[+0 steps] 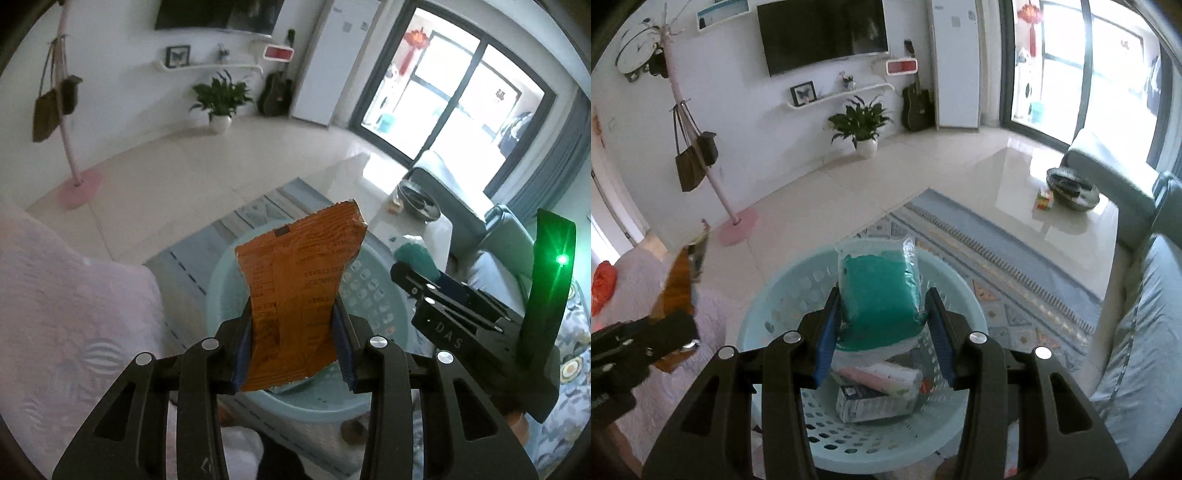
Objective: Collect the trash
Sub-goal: 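Carry wrapper and teal packet to the basket and open both tools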
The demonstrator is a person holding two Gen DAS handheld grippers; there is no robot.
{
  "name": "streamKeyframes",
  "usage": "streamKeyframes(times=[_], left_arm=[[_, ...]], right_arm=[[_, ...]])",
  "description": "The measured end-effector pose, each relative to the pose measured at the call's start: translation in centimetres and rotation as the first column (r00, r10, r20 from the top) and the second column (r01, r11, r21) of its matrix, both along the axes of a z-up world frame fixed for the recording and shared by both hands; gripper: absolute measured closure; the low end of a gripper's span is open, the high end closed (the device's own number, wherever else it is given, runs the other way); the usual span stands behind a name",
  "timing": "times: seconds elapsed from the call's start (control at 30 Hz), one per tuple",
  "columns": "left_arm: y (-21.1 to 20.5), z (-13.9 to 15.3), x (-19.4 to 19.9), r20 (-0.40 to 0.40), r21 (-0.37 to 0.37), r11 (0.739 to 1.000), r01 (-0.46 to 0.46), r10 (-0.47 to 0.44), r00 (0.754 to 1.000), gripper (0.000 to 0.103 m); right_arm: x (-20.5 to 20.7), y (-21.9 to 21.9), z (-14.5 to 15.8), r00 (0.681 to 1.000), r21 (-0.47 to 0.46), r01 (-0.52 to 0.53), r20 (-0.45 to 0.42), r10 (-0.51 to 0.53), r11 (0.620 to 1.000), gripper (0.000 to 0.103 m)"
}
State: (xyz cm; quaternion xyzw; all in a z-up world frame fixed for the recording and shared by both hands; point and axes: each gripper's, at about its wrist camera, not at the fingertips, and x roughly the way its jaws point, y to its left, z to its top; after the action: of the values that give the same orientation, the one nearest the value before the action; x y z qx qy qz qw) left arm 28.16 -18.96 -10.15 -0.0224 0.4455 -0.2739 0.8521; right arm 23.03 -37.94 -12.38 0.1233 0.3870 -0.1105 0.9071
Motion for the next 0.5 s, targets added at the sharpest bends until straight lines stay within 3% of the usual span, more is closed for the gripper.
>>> streamKeyframes(times=[0.07,0.17,0.23,0.4,0.5], left_arm=[[-0.3,-0.2,0.1,-0.008,0.001,1.0,0.003,-0.003,1.0,0.061],[-0.1,-0.3,0.0,-0.006,-0.007,1.0,-0.005,0.005,1.0,0.046],[0.2,-0.1,-0.5,-0.004,-0.025,1.0,-0.007,0.007,1.0,0.038],[1.3,0.5,-1.3,0.003,-0.066,0.998,-0.01,0.011,1.0,0.024],[2.1,0.9,-1.6,0.002,-0.091,0.996,-0.01,0.011,1.0,0.023]], right_arm=[[0.1,-0.5,-0.4,1.0,0.015,0.011,-0.013,-0.011,1.0,0.058],[0.1,-1.2,-0.5,1.0,0.044,0.015,-0.012,-0.015,0.999,0.055],[-0.1,-1.3,-0.5,1.0,0.069,0.026,-0.012,-0.025,0.997,0.037],[-0.8,-1.4,0.0,0.999,0.085,0.035,0.001,-0.036,0.996,0.036],[-1.1,-1.2,0.4,0.999,0.094,0.031,0.005,-0.032,0.995,0.036]])
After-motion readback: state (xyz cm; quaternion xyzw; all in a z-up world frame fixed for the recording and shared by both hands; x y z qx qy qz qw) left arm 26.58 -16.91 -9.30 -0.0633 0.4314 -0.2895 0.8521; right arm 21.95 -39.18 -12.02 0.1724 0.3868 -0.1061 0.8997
